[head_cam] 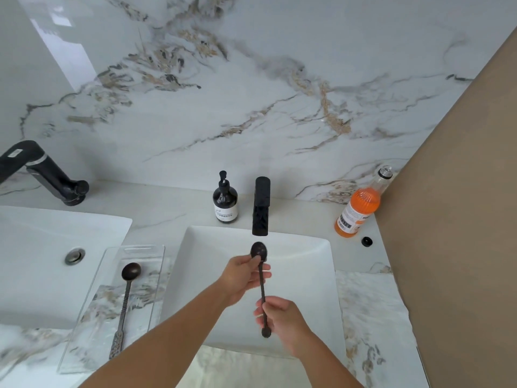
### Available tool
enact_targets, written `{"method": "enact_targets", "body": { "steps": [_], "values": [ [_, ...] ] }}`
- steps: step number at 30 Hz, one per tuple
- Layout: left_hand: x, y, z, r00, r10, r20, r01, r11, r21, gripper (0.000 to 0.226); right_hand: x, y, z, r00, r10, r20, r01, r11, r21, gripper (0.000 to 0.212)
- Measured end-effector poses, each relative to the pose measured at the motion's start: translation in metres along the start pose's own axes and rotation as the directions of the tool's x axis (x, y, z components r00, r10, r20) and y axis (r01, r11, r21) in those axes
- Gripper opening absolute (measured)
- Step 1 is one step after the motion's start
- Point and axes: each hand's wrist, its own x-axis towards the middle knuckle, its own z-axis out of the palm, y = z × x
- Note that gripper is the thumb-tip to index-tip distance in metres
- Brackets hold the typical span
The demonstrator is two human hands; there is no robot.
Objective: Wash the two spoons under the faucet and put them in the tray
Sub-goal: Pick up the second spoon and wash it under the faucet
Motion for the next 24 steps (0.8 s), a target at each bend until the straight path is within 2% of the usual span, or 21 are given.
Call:
{"method": "enact_targets", "body": {
  "steps": [4,6,8,12,16,19,24],
  "values": [
    [-0.016,0.027,0.006,0.961,0.19,0.199,-0.231,0.951,0.208,0.011,0.011,-0.023,-0.01,0.971,-0.235,-0.052,0.207,0.925,-0.319,0.035],
    [-0.022,0.038,0.009,0.932,0.24,0.271,-0.312,0.912,0.266,0.016,0.013,-0.035,-0.014,0.951,-0.303,-0.055,0.256,0.877,-0.406,0.039],
    [-0.023,0.045,0.012,0.915,0.285,0.285,-0.373,0.868,0.327,0.024,0.015,-0.046,-0.016,0.93,-0.365,-0.053,0.302,0.837,-0.455,0.042],
    [-0.028,0.058,0.015,0.879,0.37,0.301,-0.469,0.78,0.414,0.016,0.013,-0.063,-0.014,0.893,-0.449,0.011,0.41,0.805,-0.429,0.034],
    [-0.039,0.064,0.013,0.831,0.45,0.326,-0.553,0.614,0.562,0.005,0.011,-0.071,-0.01,0.87,-0.492,0.033,0.461,0.788,-0.409,0.027],
    [-0.046,0.063,0.012,0.816,0.491,0.304,-0.552,0.508,0.661,0.006,0.011,-0.069,-0.007,0.861,-0.505,0.051,0.486,0.791,-0.372,0.023],
    [-0.064,0.052,0.002,0.827,0.53,0.189,-0.47,0.466,0.75,0.008,0.012,-0.063,0.0,0.851,-0.503,0.147,0.517,0.759,-0.396,0.034]
  ]
}}
